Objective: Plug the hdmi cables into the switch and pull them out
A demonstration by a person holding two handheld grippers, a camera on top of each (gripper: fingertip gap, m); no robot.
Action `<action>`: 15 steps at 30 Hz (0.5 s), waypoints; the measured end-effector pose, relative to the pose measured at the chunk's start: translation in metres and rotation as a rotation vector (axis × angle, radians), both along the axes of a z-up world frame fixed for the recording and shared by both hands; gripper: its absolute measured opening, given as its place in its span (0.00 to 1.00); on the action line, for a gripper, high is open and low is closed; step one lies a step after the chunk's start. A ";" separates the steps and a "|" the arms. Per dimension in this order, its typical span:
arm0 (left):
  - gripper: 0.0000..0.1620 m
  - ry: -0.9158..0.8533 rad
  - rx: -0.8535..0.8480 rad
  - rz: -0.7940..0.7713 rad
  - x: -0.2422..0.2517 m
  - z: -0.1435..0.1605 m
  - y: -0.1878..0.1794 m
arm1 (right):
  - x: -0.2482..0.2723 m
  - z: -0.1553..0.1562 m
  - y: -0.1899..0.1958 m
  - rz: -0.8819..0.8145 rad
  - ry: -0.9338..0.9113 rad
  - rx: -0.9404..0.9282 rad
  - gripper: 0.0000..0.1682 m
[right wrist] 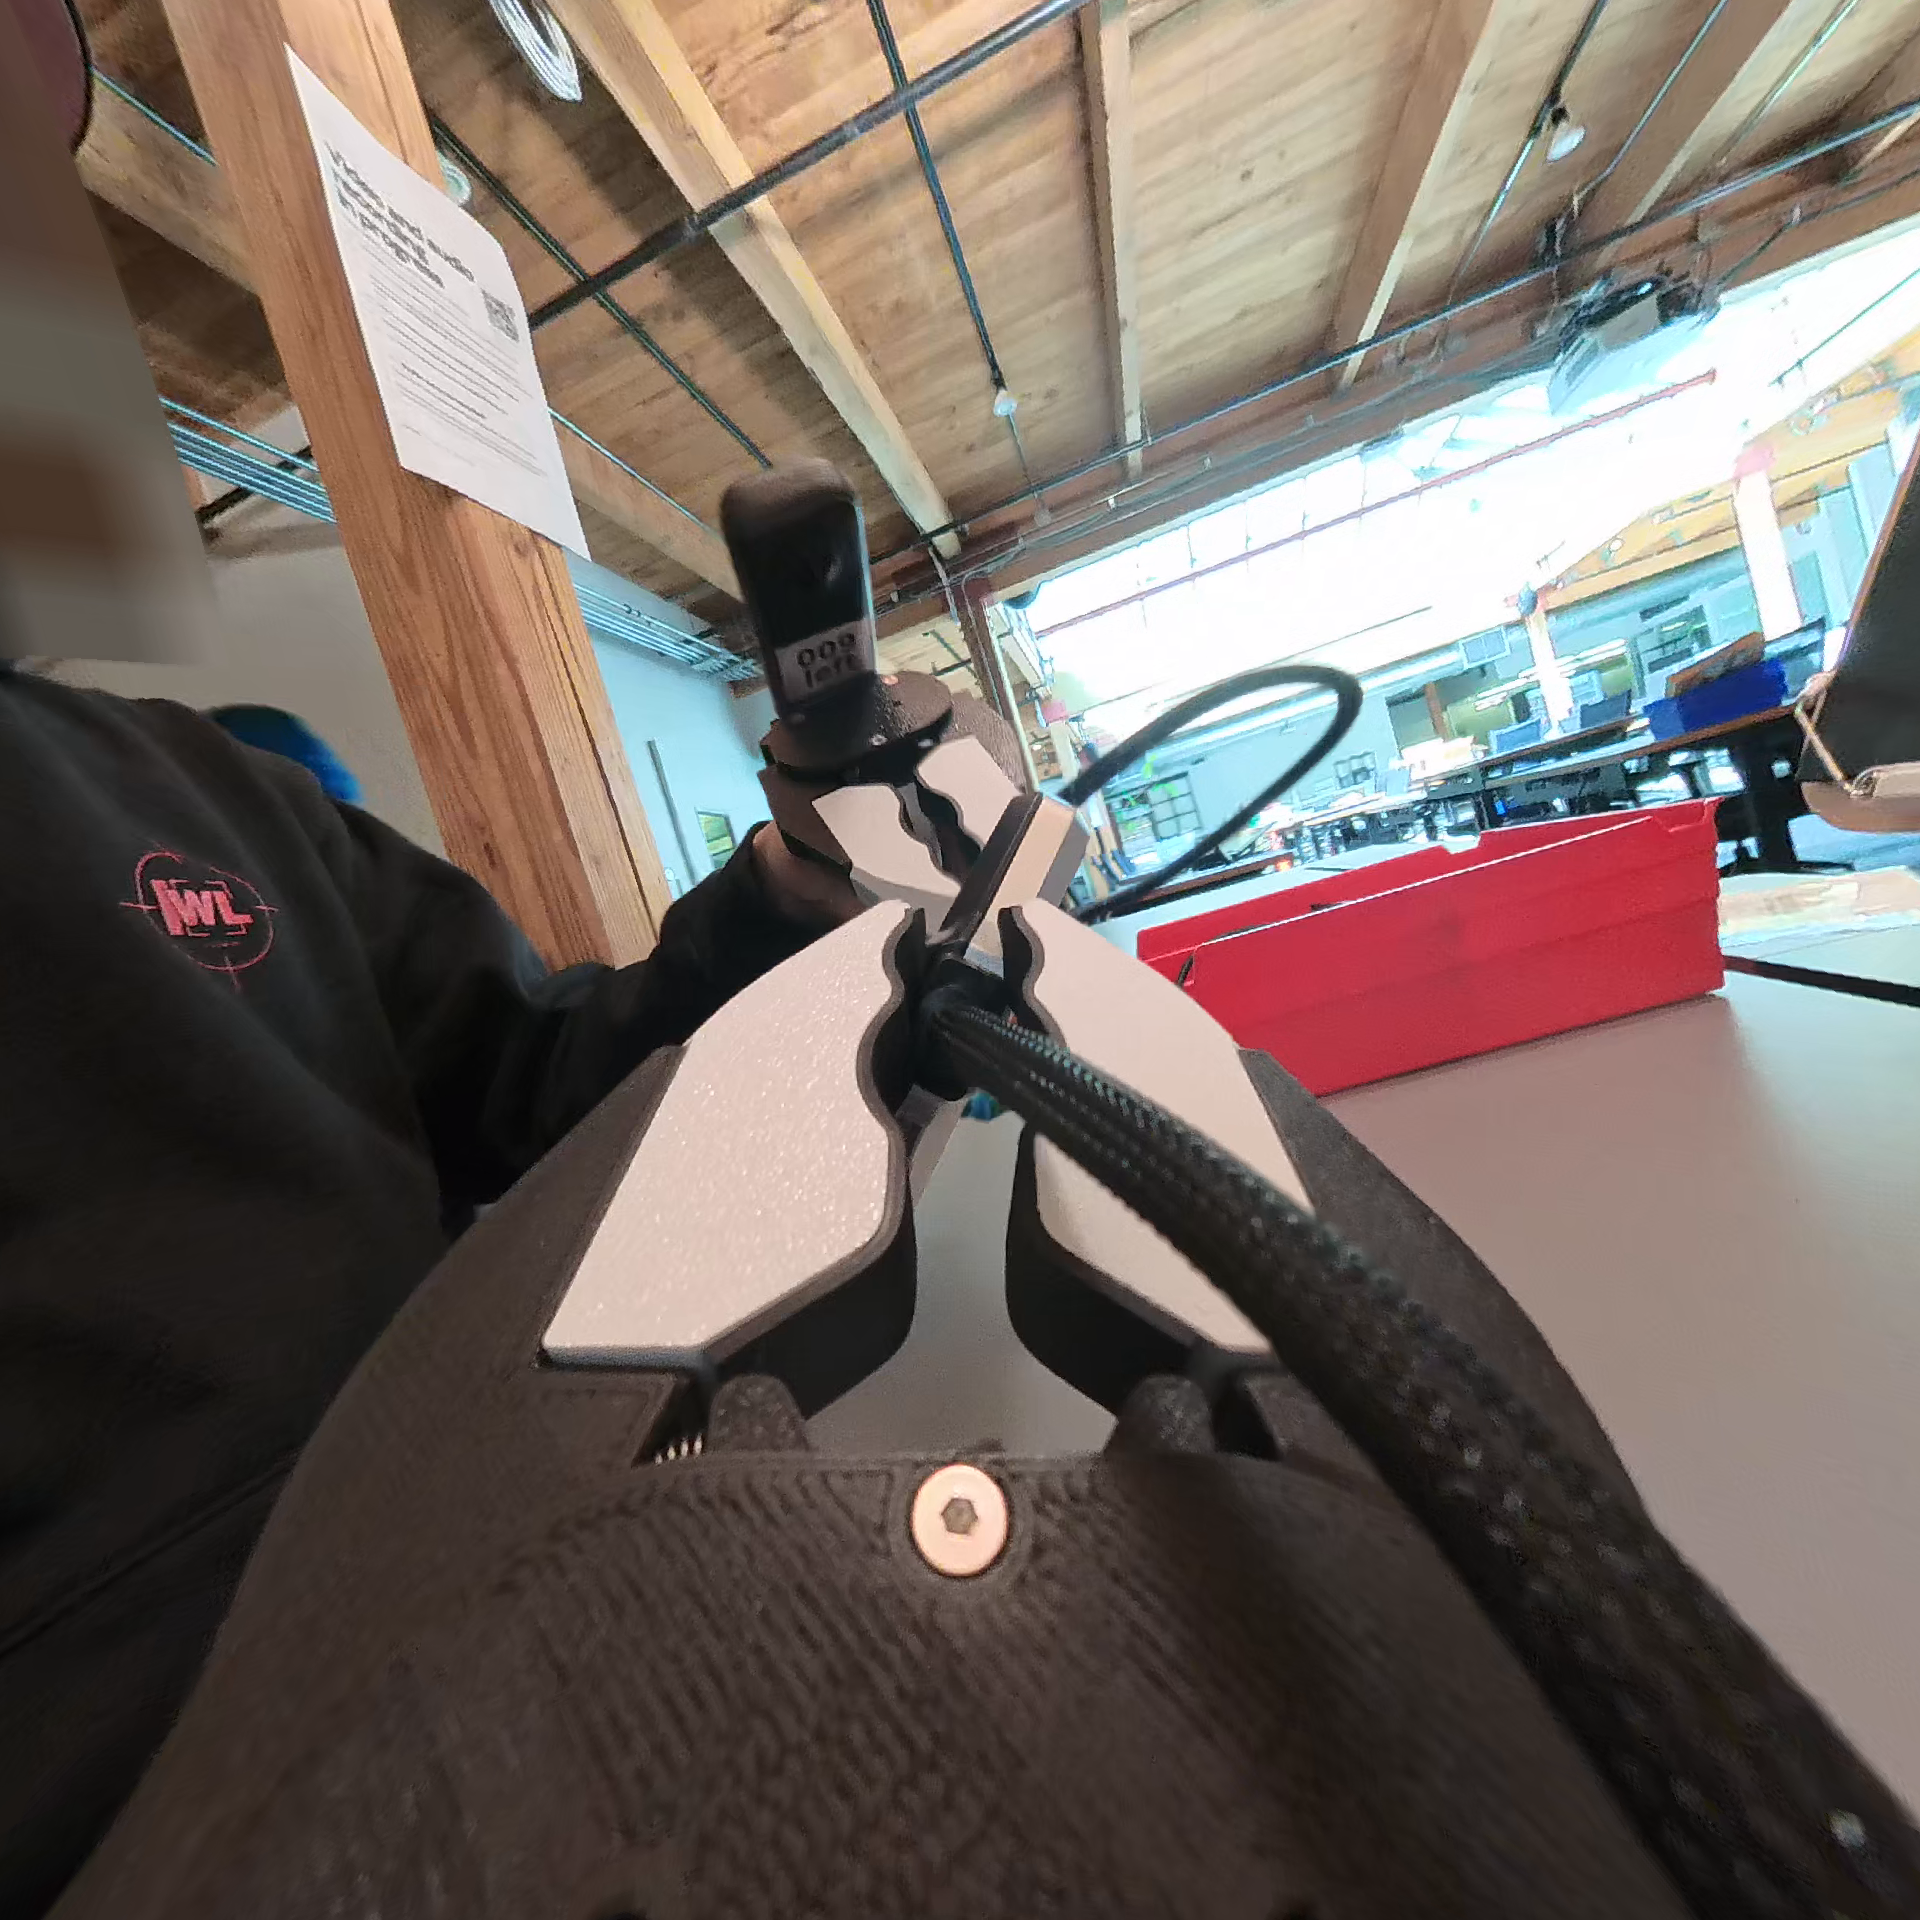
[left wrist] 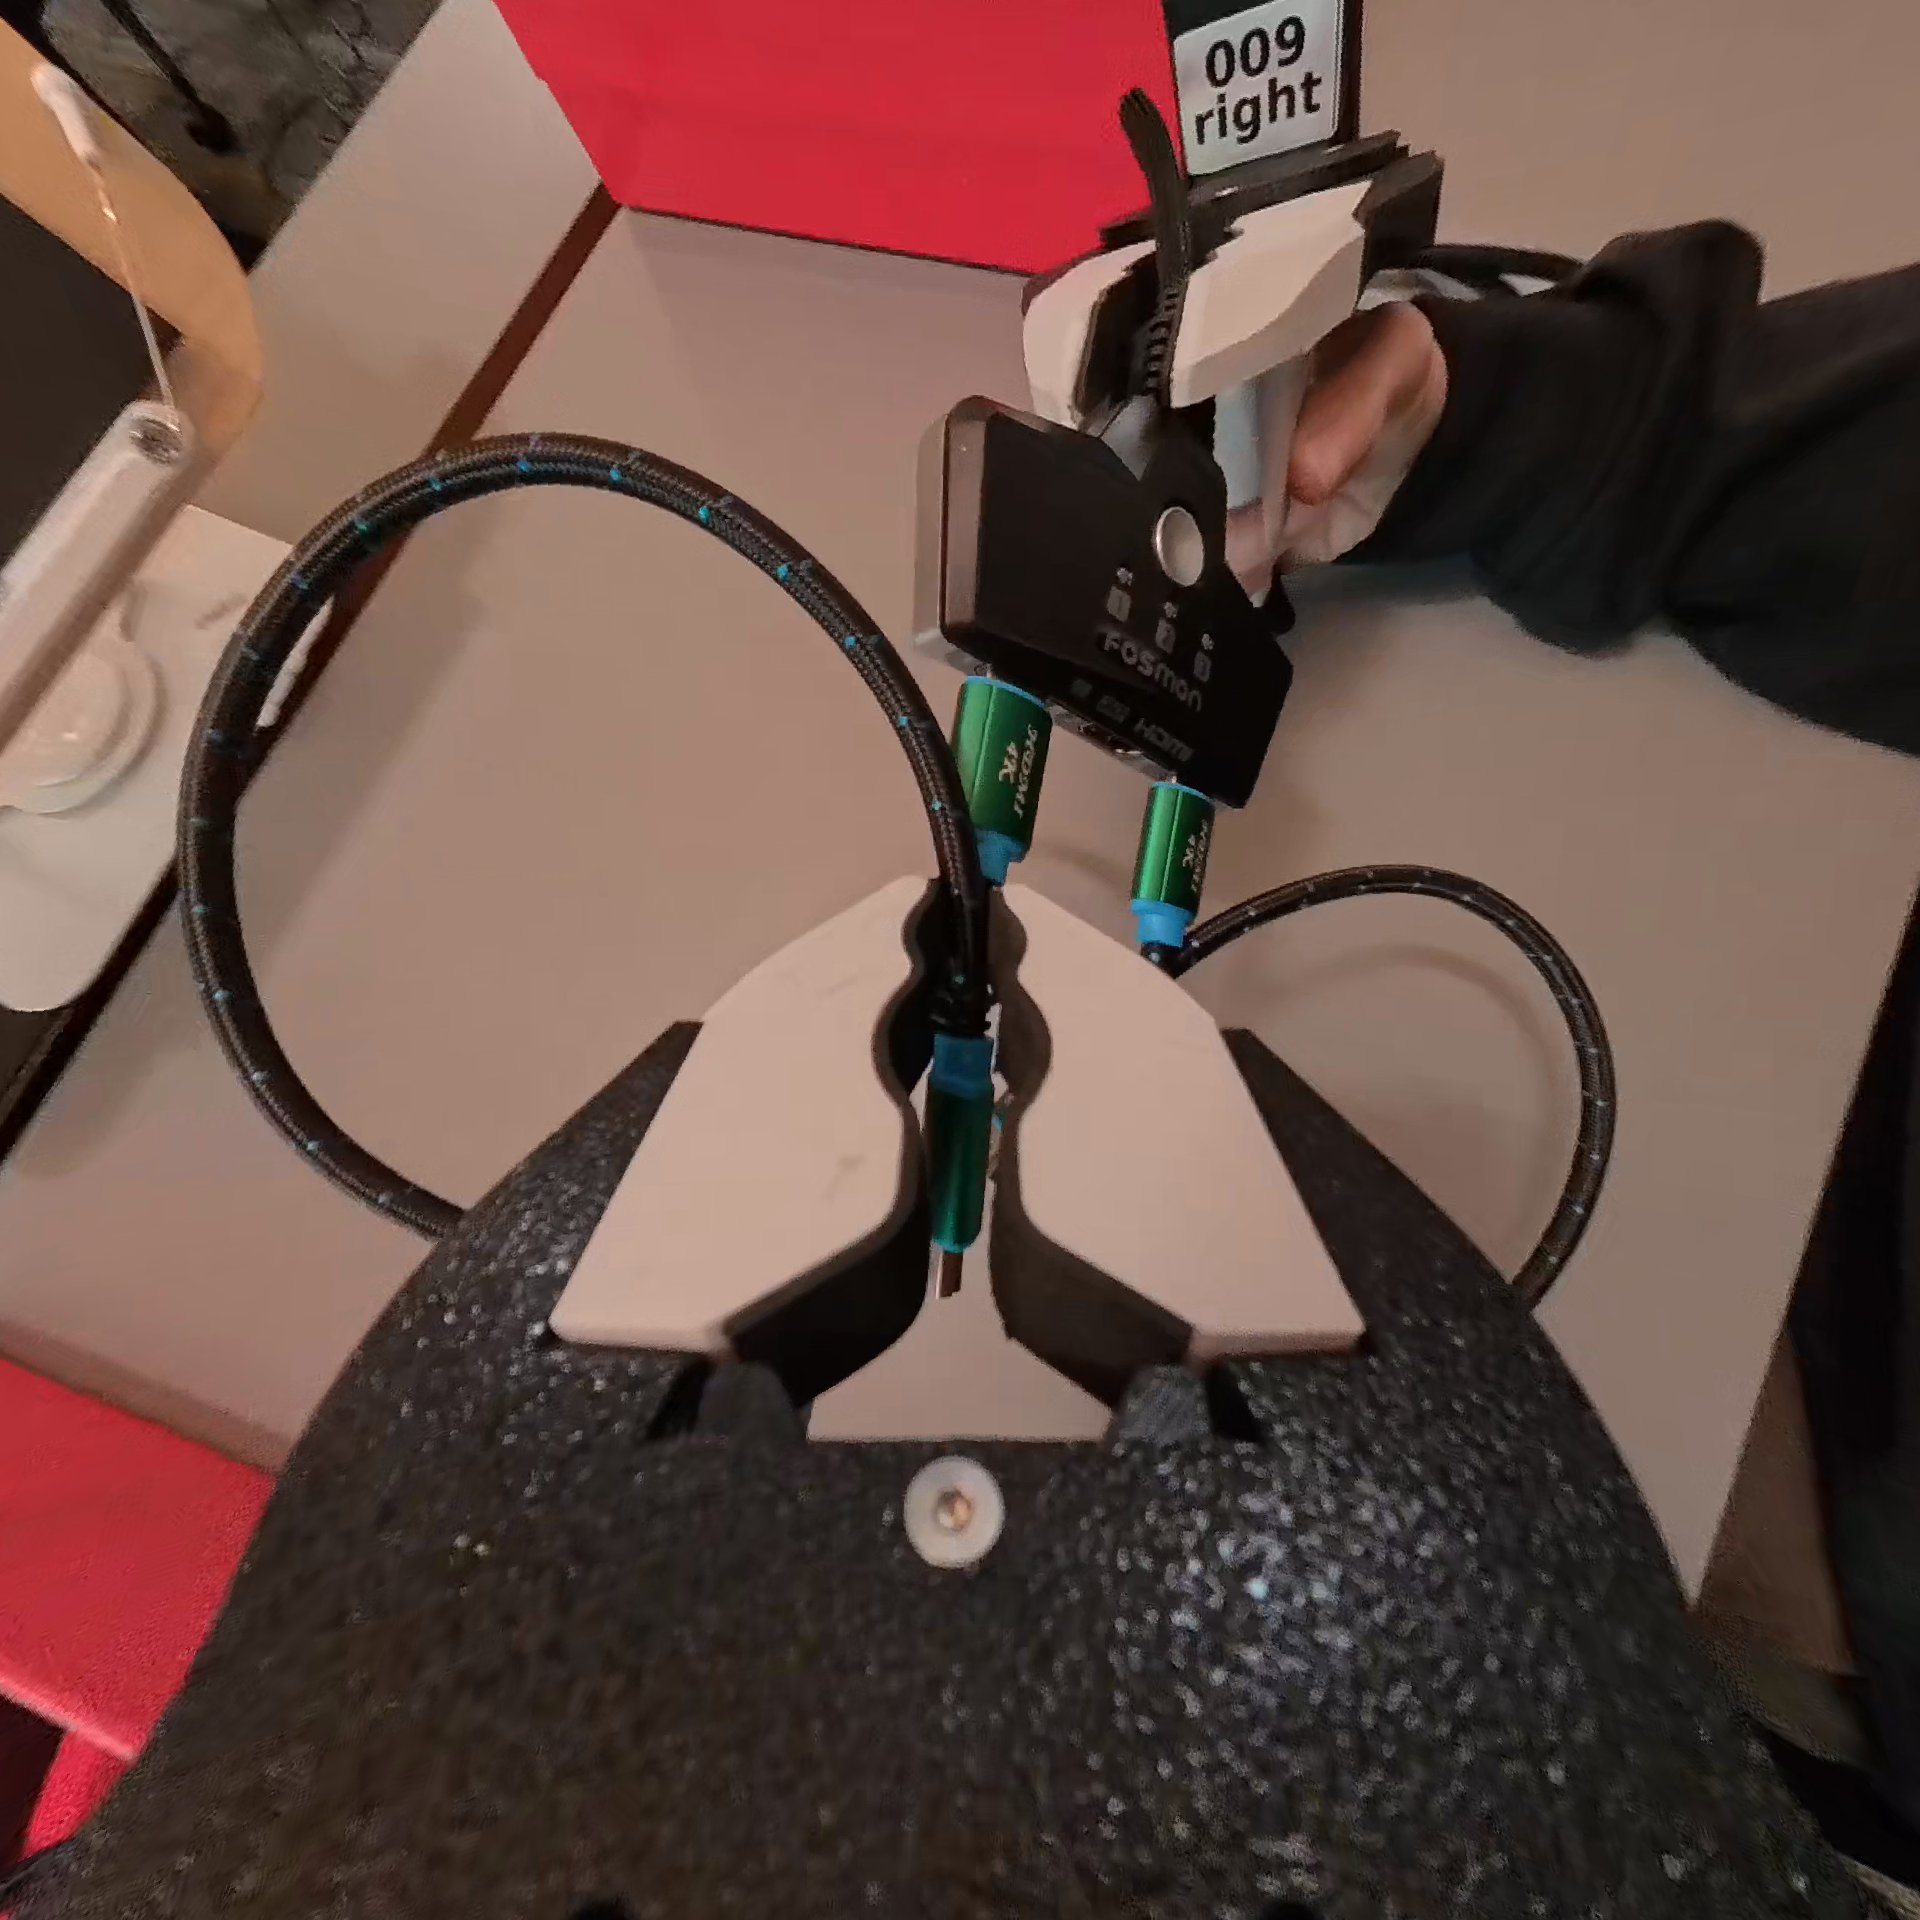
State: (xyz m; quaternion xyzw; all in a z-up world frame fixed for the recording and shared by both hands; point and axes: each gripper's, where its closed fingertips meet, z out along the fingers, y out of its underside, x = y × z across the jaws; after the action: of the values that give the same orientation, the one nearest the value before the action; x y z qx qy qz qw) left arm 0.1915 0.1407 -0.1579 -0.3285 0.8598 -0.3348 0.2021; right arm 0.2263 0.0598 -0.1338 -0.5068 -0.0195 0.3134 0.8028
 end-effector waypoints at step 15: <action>0.23 0.007 -0.409 0.175 -0.005 -0.008 -0.015 | 0.030 0.026 -0.016 -0.191 0.077 0.096 0.08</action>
State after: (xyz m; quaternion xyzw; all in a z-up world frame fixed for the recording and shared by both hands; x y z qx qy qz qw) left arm 0.1863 0.1257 -0.1658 -0.4374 0.7428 -0.4822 0.1565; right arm 0.2558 0.0438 -0.1073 -0.4549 0.0449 0.2534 0.8526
